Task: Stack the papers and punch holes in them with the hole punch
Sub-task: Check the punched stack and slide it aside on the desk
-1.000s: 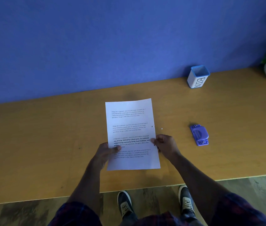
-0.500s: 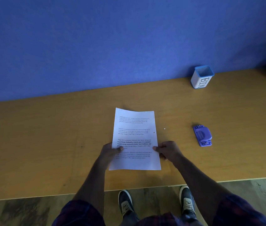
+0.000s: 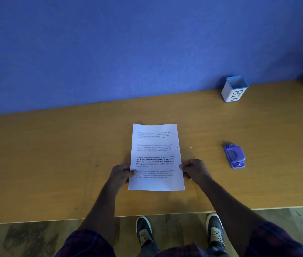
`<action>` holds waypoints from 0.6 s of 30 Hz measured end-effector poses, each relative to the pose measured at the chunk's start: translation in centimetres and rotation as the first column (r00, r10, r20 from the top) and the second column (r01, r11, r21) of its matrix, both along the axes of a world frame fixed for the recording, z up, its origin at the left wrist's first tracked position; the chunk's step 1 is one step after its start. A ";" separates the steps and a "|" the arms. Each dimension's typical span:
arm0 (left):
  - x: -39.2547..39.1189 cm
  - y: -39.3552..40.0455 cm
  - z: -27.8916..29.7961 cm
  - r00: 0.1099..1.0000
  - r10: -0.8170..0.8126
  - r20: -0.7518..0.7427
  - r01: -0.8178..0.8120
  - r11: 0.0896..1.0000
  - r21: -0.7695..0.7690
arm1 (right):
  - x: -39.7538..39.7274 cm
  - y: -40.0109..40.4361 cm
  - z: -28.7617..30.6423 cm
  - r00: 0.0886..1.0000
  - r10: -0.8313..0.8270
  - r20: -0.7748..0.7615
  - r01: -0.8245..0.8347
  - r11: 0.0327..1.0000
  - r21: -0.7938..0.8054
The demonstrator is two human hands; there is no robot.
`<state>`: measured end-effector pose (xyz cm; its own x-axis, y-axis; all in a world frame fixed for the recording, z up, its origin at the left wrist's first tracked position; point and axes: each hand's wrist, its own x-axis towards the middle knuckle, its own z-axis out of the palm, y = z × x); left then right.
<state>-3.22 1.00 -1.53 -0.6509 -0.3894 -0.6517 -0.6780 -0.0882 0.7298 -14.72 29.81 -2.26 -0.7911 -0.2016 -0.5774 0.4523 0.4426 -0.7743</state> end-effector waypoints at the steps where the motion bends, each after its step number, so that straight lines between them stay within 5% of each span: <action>1: 0.0 -0.1 0.1 1.000 0.019 -0.009 -0.019 1.000 0.002 | 0.1 -0.2 0.2 1.000 0.006 -0.003 -0.006 1.000 -0.007; 18: -1.5 -6.8 2.6 0.944 0.280 -0.174 -0.300 0.948 -0.107 | -0.8 -9.8 2.0 0.989 0.136 -0.058 -0.141 0.985 -0.099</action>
<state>-4.68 -5.81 1.11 -0.5854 -0.6508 -0.4835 -0.5154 -0.1617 0.8416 -15.52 20.01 -0.24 -0.7790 -0.3675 -0.5081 0.3512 0.4155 -0.8391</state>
